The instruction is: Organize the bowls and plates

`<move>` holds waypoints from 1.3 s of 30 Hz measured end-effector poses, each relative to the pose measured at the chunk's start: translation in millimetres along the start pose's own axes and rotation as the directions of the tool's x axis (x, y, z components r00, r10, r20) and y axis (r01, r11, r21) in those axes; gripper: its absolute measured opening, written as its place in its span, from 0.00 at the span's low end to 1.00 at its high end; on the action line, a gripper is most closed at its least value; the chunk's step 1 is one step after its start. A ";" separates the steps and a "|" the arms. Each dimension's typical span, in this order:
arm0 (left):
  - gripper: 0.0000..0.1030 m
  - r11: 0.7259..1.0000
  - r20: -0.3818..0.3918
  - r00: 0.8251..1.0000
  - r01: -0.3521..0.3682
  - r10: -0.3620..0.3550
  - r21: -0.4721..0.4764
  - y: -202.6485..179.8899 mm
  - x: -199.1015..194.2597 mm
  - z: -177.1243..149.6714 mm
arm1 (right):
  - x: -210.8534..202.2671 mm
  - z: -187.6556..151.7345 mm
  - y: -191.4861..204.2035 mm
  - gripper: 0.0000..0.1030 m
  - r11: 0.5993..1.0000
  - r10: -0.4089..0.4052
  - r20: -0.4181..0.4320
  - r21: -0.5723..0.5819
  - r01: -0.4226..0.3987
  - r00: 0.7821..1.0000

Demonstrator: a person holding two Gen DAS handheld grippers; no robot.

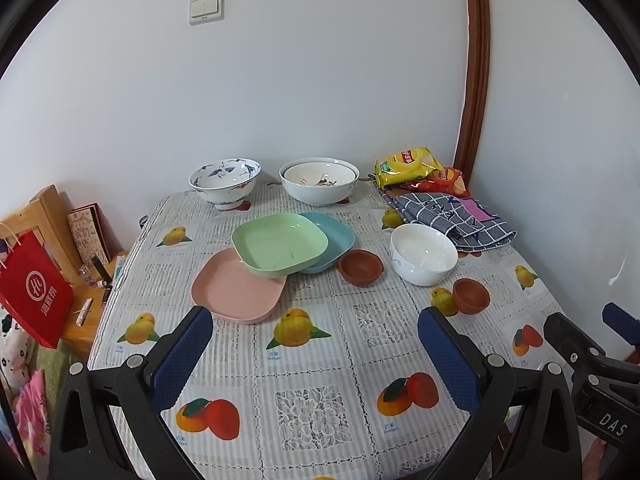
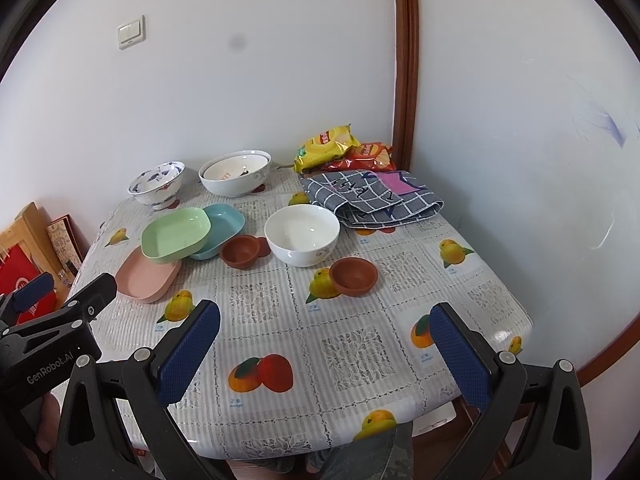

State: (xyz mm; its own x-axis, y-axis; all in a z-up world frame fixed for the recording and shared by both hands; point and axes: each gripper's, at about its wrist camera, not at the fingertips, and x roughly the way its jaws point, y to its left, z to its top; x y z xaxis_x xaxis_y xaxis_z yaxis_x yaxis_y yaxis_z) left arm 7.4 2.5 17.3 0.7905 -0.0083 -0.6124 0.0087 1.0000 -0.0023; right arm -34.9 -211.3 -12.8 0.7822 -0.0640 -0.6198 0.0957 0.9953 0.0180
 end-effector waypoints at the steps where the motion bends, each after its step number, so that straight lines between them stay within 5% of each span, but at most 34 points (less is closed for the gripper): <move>1: 1.00 1.000 0.000 1.000 0.000 0.000 -0.001 1.7 0.3 1.0 | 1.7 1.3 -0.1 1.00 1.000 0.005 -0.001 0.006 -0.005 1.000; 18: 1.00 1.000 -0.059 0.998 -0.022 0.021 -0.016 15.9 48.6 23.7 | 45.1 23.0 15.5 0.98 0.998 0.067 -0.021 0.008 -0.067 0.998; 39: 0.93 0.988 -0.190 0.981 -0.067 0.040 -0.138 81.6 141.5 51.3 | 157.9 63.8 79.3 0.87 0.978 0.198 -0.156 -0.031 -0.206 0.968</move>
State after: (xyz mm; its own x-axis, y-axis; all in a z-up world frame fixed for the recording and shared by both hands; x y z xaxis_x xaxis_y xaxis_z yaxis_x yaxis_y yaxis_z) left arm 151.4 82.8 -29.0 0.6598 0.0322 -0.7508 -0.1284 0.9892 -0.0704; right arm 135.4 -147.2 -59.1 0.6797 0.1471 -0.7186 -0.0865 0.9889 0.1206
